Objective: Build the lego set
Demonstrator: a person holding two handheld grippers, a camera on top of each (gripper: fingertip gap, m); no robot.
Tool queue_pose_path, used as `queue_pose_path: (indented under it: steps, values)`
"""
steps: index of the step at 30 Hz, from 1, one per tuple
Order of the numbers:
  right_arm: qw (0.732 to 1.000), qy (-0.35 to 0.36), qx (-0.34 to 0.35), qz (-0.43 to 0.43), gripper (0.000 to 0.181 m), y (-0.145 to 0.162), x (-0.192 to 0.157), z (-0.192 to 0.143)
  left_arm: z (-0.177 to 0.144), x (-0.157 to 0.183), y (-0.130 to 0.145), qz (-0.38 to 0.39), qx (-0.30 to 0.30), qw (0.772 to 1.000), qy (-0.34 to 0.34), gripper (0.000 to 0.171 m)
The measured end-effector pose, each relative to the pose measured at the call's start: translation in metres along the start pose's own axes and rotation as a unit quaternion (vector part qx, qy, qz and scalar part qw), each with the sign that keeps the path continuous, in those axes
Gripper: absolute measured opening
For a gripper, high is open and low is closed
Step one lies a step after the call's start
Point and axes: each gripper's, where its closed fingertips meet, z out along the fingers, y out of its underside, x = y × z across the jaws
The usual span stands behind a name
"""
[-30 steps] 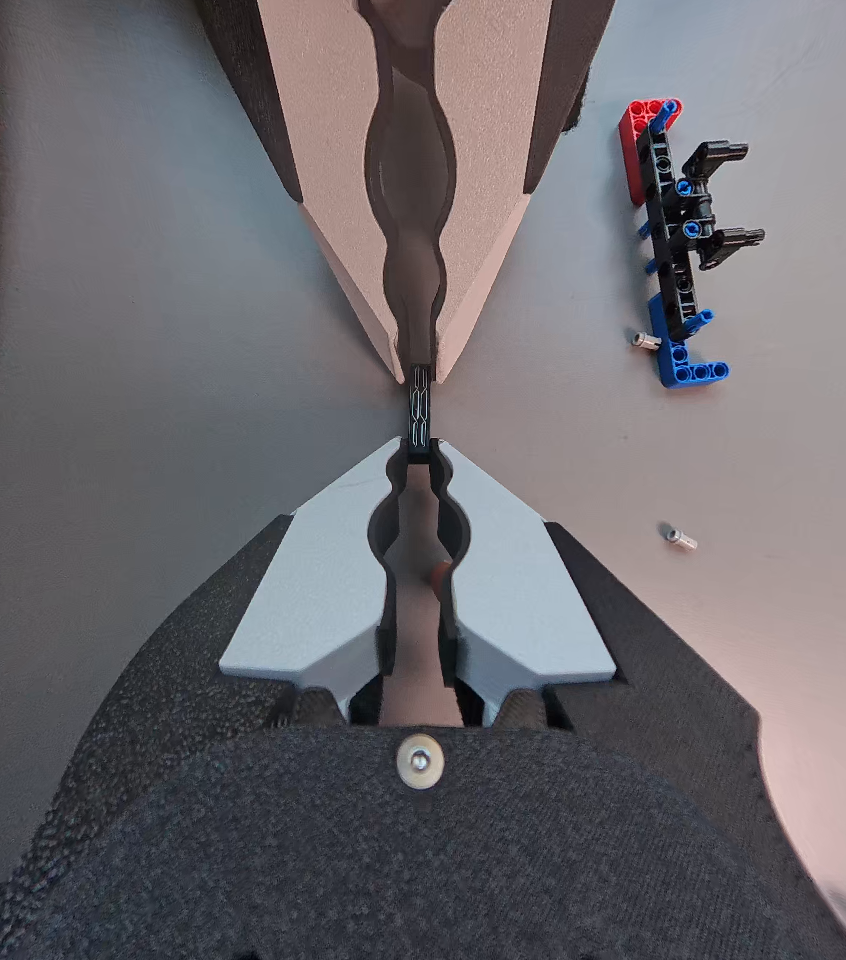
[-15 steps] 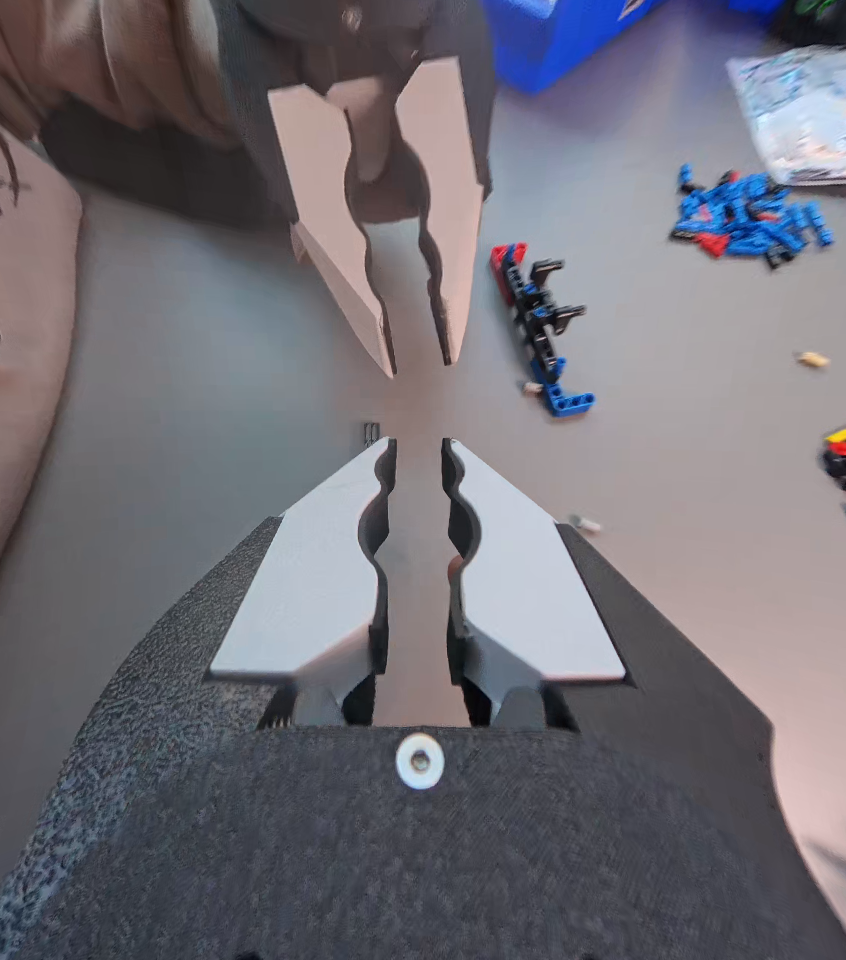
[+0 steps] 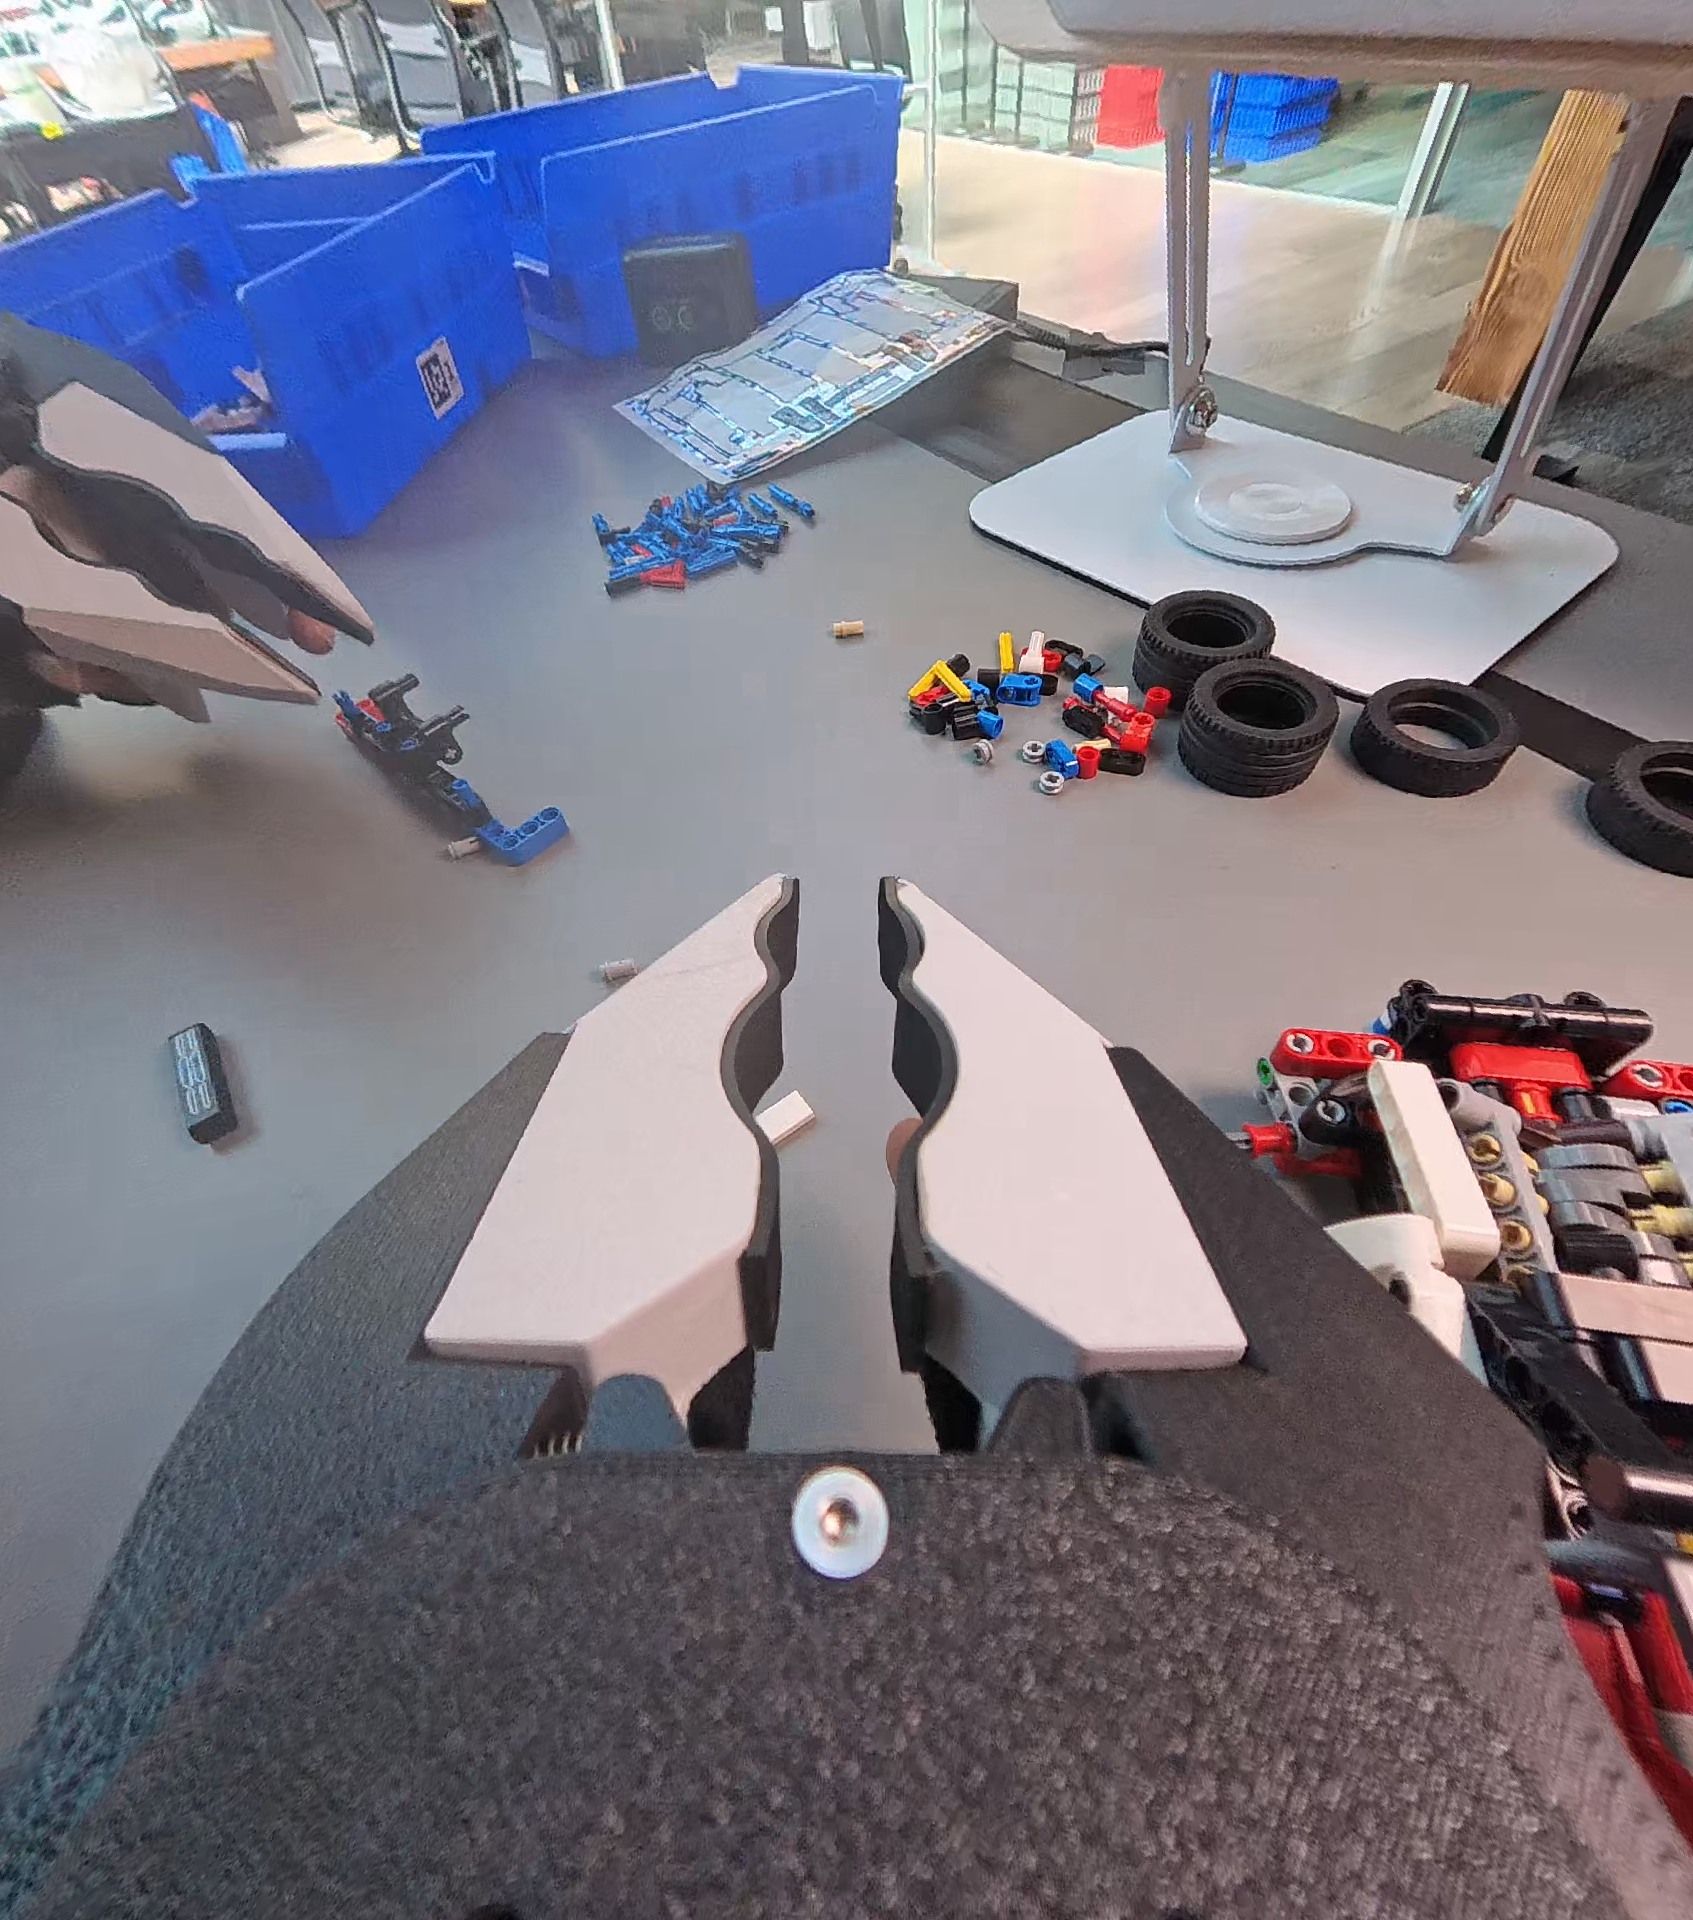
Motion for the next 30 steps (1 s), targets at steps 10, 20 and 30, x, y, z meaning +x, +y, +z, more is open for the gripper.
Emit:
queue_pose_path:
  steps: [10, 20, 30]
  values:
    - [0.999, 0.004, -0.042, -0.028, 0.012, 0.019, -0.006, 0.012, -0.003, -0.001, -0.006, 0.01, 0.017, 1.0, -0.003, 0.019]
    - [0.999, -0.007, -0.027, -0.028, 0.012, 0.017, -0.013, 0.015, -0.008, -0.019, -0.008, -0.016, 0.03, 0.999, -0.036, 0.028]
    - [0.998, -0.012, -0.041, -0.038, 0.012, 0.021, -0.016, 0.015, -0.003, 0.005, 0.042, -0.06, -0.101, 0.989, 0.092, 0.049]
